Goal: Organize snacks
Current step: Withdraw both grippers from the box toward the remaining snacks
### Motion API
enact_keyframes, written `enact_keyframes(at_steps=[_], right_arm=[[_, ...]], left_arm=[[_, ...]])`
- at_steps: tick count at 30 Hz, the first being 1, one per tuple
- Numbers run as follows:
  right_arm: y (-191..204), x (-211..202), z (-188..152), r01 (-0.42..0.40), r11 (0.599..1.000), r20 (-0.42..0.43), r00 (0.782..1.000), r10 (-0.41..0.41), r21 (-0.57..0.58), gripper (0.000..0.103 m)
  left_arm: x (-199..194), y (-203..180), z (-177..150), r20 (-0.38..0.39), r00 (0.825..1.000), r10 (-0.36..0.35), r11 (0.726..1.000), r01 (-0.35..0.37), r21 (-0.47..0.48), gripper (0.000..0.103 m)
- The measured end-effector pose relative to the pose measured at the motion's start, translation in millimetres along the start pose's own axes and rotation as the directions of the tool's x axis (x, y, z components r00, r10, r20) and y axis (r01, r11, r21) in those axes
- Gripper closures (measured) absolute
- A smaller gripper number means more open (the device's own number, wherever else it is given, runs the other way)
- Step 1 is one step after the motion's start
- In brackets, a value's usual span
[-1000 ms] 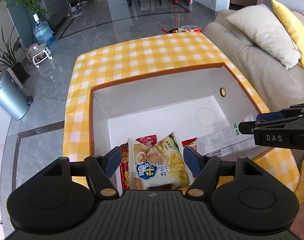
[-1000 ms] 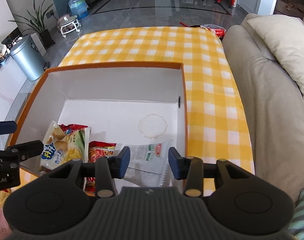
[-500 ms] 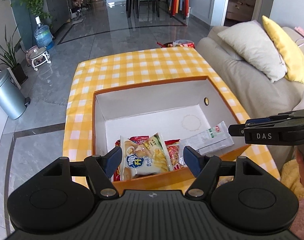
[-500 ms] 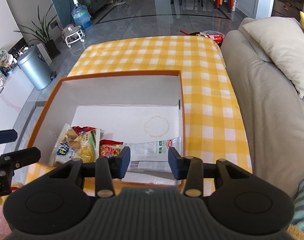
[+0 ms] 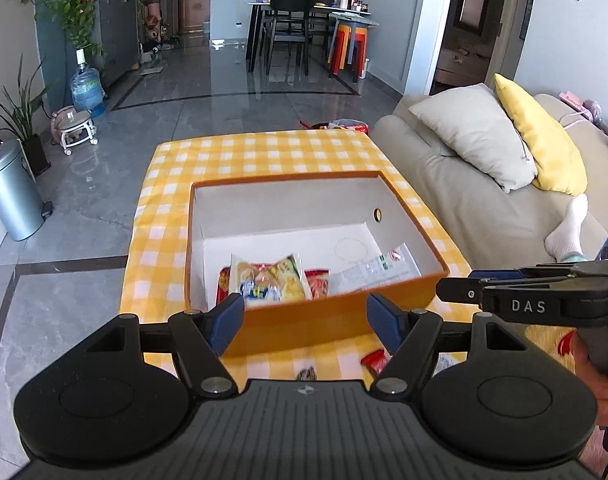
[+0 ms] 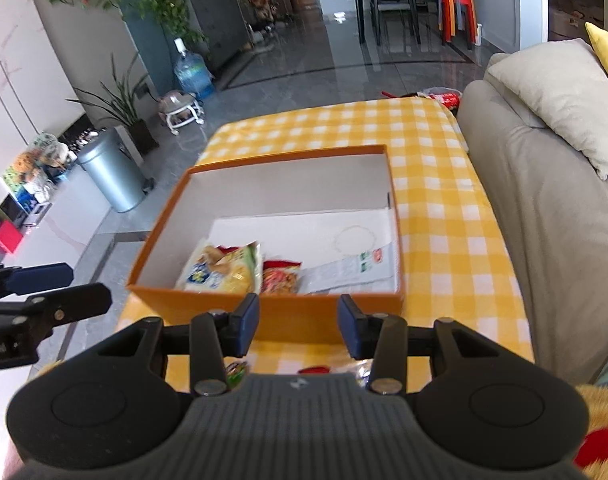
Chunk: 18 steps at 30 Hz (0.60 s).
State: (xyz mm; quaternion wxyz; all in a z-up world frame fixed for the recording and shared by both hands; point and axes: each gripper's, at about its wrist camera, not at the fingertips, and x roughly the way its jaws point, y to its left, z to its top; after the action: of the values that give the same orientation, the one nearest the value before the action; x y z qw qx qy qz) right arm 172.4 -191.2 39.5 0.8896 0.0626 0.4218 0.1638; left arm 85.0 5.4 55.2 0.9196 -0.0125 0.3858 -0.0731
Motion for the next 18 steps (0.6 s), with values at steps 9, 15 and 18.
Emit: enact_keyframes(at_steps=[9, 15, 18], right_arm=[[14.2, -21.9, -58.0, 0.026, 0.997, 0.052, 0.998, -0.022, -0.078, 0.057], [10.2, -14.0, -92.9, 0.080, 0.991, 0.032, 0.997, -0.077, -0.110, 0.055], [6.3, -7.0, -106.7, 0.099, 0.989, -0.005, 0.995, -0.101, -0.113, 0.052]], left_arm=[[0.7, -1.3, -49.5, -0.082, 0.996, -0.024, 0.998, 0.019, -0.061, 0.022], [17.0, -11.5, -74.2, -0.170, 0.985, -0.026, 0.999, 0.017, -0.052, 0.024], [24.7, -16.4, -81.0, -0.216, 0.976, -0.014, 0.999, 0.005, -0.038, 0.024]])
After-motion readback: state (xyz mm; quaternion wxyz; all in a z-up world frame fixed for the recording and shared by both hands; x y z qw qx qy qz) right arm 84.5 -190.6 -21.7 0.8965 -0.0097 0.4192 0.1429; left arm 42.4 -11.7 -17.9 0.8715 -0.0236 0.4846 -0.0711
